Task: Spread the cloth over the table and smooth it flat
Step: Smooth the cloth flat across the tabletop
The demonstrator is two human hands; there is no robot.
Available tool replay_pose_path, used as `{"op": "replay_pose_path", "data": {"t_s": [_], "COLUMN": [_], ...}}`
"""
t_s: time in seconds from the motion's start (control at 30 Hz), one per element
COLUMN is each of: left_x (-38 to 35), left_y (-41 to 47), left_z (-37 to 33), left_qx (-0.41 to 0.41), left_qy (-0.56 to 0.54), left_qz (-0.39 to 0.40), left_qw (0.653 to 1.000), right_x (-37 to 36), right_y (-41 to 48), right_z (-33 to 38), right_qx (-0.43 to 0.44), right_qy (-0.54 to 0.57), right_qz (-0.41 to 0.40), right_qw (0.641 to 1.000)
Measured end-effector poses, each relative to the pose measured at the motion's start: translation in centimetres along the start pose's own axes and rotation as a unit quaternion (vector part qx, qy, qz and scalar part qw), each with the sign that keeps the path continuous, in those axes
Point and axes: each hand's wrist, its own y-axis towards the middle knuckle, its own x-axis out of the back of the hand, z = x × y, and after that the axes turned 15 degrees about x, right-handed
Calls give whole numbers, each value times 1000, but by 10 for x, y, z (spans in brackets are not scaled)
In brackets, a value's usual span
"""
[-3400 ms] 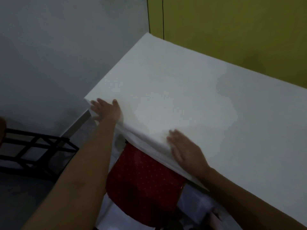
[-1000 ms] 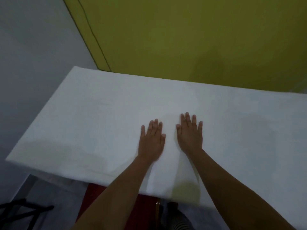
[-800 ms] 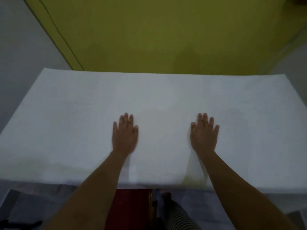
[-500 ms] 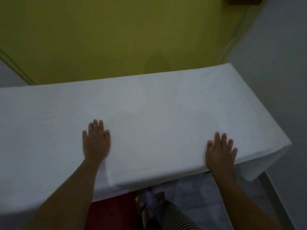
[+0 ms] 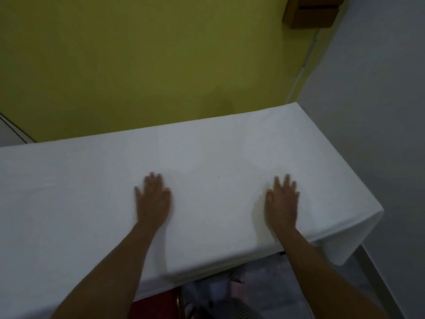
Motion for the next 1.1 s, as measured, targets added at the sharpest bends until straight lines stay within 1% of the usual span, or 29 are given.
{"op": "replay_pose_path", "data": {"t_s": [0.07,0.1,0.17,0.3,0.43,0.5,0.6,0.7,0.8,0.93,1.1], "left_x": [-6,-6,-12,-27,-37,-39,-40,-41,-39,-39,-36], "left_y": [0,0,6,41,87,114,151,180,192,193,192], "left_z": [-47,-72,-111,-159,-193,-209,-226,-235,-236,-235,-234], "left_qx": [-91,-120,-130,-122,-133,-126,-104,-75,-62,-62,-79], "left_qy": [7,9,8,33,57,57,62,61,58,50,59], "left_qz": [9,15,31,53,36,30,15,6,-10,-10,-5], "left_qw": [996,993,991,991,989,990,992,995,996,997,995], "right_x": [-7,-11,-18,-28,-32,-34,-33,-28,-22,-12,4], "right_y": [28,41,66,124,183,215,265,305,324,309,234], "right_z": [19,26,32,21,7,1,-15,-41,-69,-97,-130], "right_qx": [101,142,193,226,254,247,216,172,113,25,-55], "right_qy": [-26,-35,-47,-56,-62,-62,-61,-69,-74,-73,-75], "right_qz": [54,74,101,138,143,133,101,77,53,12,-30], "right_qw": [993,986,975,963,955,958,969,980,989,997,995]}}
